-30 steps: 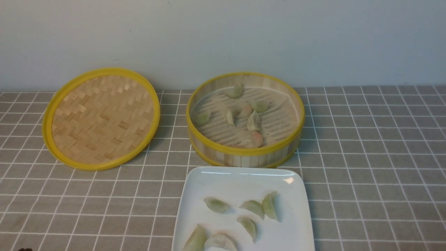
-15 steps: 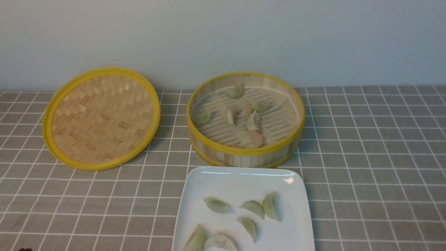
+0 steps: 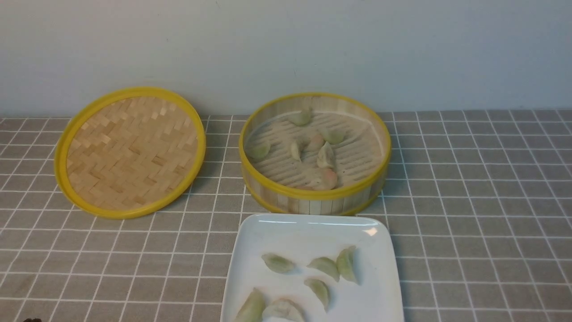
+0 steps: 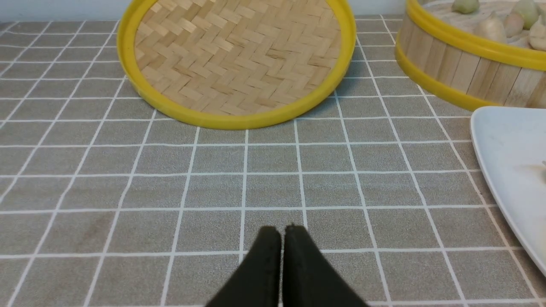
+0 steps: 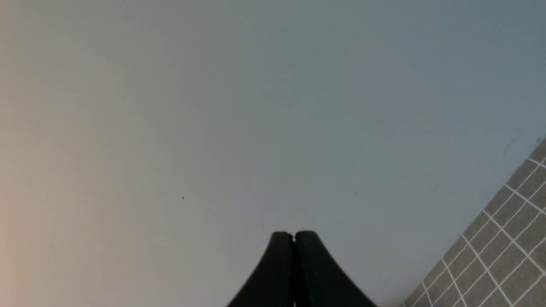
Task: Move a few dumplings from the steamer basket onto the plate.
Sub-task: Use the right arm to grab a dumpling from inside the steamer
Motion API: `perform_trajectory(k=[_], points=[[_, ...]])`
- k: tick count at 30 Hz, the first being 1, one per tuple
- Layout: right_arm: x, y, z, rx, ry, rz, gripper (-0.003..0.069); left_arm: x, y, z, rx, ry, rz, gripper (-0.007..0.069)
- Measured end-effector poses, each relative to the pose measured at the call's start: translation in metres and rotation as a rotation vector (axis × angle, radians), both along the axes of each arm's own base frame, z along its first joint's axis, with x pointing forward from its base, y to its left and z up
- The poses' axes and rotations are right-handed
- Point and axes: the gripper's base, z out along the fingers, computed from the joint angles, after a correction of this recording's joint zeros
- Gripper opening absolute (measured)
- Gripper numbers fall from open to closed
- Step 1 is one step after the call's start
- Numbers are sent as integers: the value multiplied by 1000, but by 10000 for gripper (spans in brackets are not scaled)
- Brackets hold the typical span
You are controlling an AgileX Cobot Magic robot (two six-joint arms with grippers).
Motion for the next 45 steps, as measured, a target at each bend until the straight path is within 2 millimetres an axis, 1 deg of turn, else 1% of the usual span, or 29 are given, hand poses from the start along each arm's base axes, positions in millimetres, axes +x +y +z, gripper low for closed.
perform_trajectory(k=[5,6,7,8,10,12,13,14,16,17,18,19,21,23,26,28,29,30,31,32,33,35,36,40,41,44,45], points=[[0,1,2,-69,2,-4,-13,0,0,0,0,0,0,-5],[-1,4,8,-101,15,21,-13,0,0,0,0,0,0,-5],[-3,9,22,-171,33,55,-13,0,0,0,0,0,0,-5],[-2,9,22,-180,36,54,-13,0,0,0,0,0,0,-5],[-2,17,59,-351,134,119,-13,0,0,0,0,0,0,-5],[4,22,90,-490,259,172,-13,0,0,0,0,0,0,-5],[9,24,109,-561,317,198,-13,0,0,0,0,0,0,-5],[17,26,112,-612,410,243,-13,0,0,0,0,0,0,-5],[39,30,139,-745,562,338,-13,0,0,0,0,0,0,-5],[50,32,141,-770,635,386,-13,0,0,0,0,0,0,-5],[58,32,145,-794,666,409,-13,0,0,0,0,0,0,-5],[77,35,150,-840,769,495,-13,0,0,0,0,0,0,-5],[102,39,158,-878,843,580,-12,0,0,0,0,0,0,-5],[132,42,158,-881,910,646,-11,0,0,0,0,0,0,-5],[166,46,165,-884,929,685,-11,0,0,0,0,0,0,-5],[182,50,167,-899,937,700,-11,0,0,0,0,0,0,-5],[197,57,168,-916,951,717,-10,0,0,0,0,0,0,-5],[206,64,167,-931,961,733,-10,0,0,0,0,0,0,-5],[216,72,166,-952,971,748,-10,0,0,0,0,0,0,-5],[219,76,164,-964,980,758,-10,0,0,0,0,0,0,-5],[231,89,162,-1003,987,773,-10,0,0,0,0,0,0,-5],[245,106,154,-1043,1013,791,-10,0,0,0,0,0,0,-5],[252,117,151,-1073,1021,795,-10,0,0,0,0,0,0,-5],[281,153,127,-1172,1074,795,2,0,0,0,0,0,0,-5],[287,158,121,-1196,1087,792,8,0,0,0,0,0,0,-5],[305,179,101,-1277,1108,793,55,0,0,0,0,0,0,-5],[306,182,100,-1281,1101,793,58,0,0,0,0,0,0,-5]])
